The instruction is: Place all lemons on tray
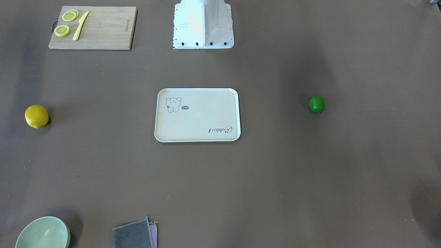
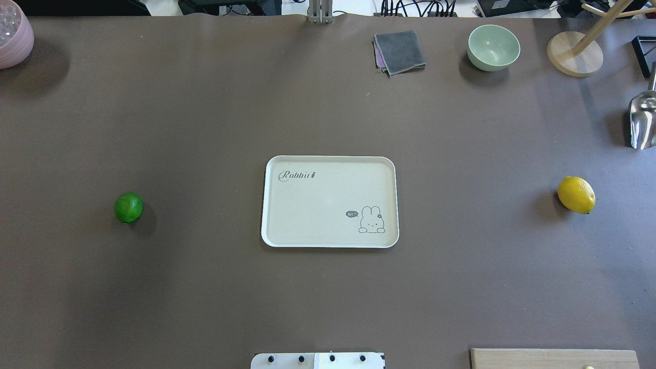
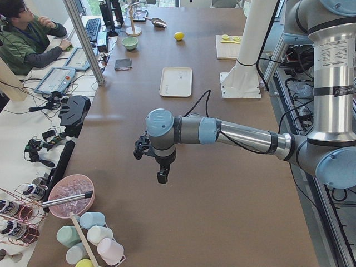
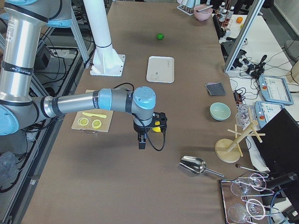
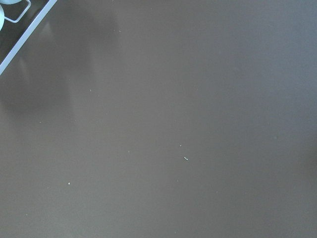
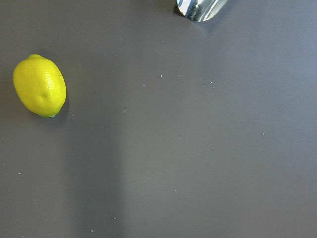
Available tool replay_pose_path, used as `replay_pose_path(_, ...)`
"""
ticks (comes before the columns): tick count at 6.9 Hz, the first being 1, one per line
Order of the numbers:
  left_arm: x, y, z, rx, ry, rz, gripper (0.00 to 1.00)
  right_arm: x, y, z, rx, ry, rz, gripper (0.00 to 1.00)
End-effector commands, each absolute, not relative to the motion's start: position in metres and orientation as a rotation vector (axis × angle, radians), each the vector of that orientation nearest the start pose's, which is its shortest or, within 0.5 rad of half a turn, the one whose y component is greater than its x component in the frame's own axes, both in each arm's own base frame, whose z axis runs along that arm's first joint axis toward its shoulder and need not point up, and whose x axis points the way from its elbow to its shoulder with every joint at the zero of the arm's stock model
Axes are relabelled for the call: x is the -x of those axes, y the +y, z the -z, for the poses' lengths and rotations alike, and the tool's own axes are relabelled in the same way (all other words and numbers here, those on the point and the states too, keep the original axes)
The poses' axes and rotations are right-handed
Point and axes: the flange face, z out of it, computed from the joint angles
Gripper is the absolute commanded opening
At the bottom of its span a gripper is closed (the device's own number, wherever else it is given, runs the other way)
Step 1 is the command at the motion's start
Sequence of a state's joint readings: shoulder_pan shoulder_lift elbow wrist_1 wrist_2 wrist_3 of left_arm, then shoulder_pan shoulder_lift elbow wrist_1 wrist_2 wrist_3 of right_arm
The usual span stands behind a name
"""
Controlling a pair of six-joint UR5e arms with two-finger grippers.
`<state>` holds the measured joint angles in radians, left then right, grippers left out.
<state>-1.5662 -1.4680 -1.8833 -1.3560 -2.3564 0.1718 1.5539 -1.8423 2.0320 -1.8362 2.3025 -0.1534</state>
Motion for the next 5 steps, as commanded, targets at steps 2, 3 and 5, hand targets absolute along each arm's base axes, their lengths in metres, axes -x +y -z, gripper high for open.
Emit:
replay_pose_path(2, 0.06, -0.44, -0.573, -0.066, 0.785, -0.17, 0.98, -0.061, -0.367, -0.578, 0.019, -0.735, 0.136, 1.0)
replay_pose_path(3, 0.06, -0.441, -0.572, -0.069, 0.785, -0.171, 0.98, -0.061, -0.367, -0.578, 0.018, -0.733, 0.138, 1.0)
replay_pose_path(5, 0.06, -0.441, -0.549, -0.127, 0.78, -0.195, 0.98, -0.06, -0.367, -0.576, 0.015, -0.736, 0.14, 1.0)
